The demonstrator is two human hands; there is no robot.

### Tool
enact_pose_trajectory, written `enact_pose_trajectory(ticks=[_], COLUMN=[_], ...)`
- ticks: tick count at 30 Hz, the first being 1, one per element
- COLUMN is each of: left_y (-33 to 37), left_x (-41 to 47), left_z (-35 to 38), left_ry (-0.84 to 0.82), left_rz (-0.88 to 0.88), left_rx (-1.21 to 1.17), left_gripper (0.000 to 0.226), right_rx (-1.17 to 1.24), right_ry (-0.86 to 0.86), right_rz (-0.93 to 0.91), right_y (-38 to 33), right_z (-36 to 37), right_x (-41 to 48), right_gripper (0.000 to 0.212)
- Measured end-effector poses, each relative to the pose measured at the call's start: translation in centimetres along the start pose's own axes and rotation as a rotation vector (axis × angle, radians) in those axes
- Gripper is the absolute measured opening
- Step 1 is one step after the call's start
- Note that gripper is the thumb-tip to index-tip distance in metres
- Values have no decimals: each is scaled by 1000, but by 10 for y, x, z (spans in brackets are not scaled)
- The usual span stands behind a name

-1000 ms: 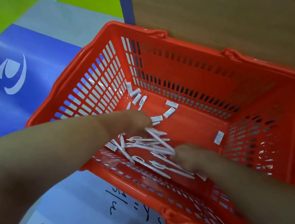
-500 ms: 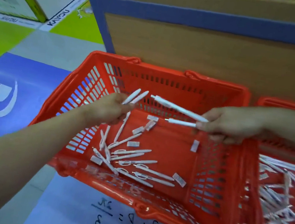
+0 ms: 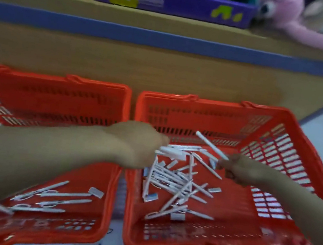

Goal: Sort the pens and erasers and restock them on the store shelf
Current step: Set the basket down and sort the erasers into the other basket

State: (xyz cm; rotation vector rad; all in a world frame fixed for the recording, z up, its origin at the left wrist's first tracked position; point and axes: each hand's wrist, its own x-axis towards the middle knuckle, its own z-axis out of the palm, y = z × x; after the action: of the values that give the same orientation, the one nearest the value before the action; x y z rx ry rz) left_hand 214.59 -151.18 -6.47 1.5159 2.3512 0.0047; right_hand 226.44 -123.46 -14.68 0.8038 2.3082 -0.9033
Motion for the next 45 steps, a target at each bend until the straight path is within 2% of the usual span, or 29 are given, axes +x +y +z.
enact_pose_trajectory(ticks=[4,7,9,11,13,15,17,22,25,29,32,34,36,38,41,45], left_y=[35,44,42,27,4,-24,-58,-143,-177,-199,-215,-224,-229,-232,-233,-235], left_x=[43,53,48,32,6,-26,-61,-145,-176,-189,-186,-179,-172,-164,-153,-149], left_z=[40,50,38,16,-4,-12,-3,54,95,142,175,191,198,202,206,217], left_ry=[-88,-36,23,92,131,150,147,10,-142,-390,-484,-478,-376,-326,-346,-333], left_rz=[178,209,215,255,258,166,-4,-406,-501,-377,-290,-289,-310,-378,-518,-539], left_rx=[255,301,257,205,132,74,33,-53,-43,75,92,87,71,98,49,31], left_gripper=[29,33,33,32,36,43,42,38,31,22,35,51,62,68,74,80], right_rx=[-82,-104,-195,-158,-130,-121,-131,-339,-616,-925,-980,-1014,-1030,-1000,-984,-955], right_ry=[97,217,368,504,547,533,481,175,19,-169,-299,-335,-347,-355,-343,-339], right_rz=[58,10,-106,-288,-505,-681,-824,-1063,-1069,-955,-877,-830,-776,-756,-799,-716], right_y=[23,27,25,6,-32,-79,-133,-250,-283,-296,-289,-283,-278,-275,-271,-277], right_z=[21,30,30,24,12,0,-4,52,121,213,268,292,307,320,332,320], right_x=[16,29,29,18,3,-15,-28,-29,-11,10,20,24,24,21,20,28], right_gripper=[37,36,26,25,22,20,16,17,20,32,40,50,58,54,49,37])
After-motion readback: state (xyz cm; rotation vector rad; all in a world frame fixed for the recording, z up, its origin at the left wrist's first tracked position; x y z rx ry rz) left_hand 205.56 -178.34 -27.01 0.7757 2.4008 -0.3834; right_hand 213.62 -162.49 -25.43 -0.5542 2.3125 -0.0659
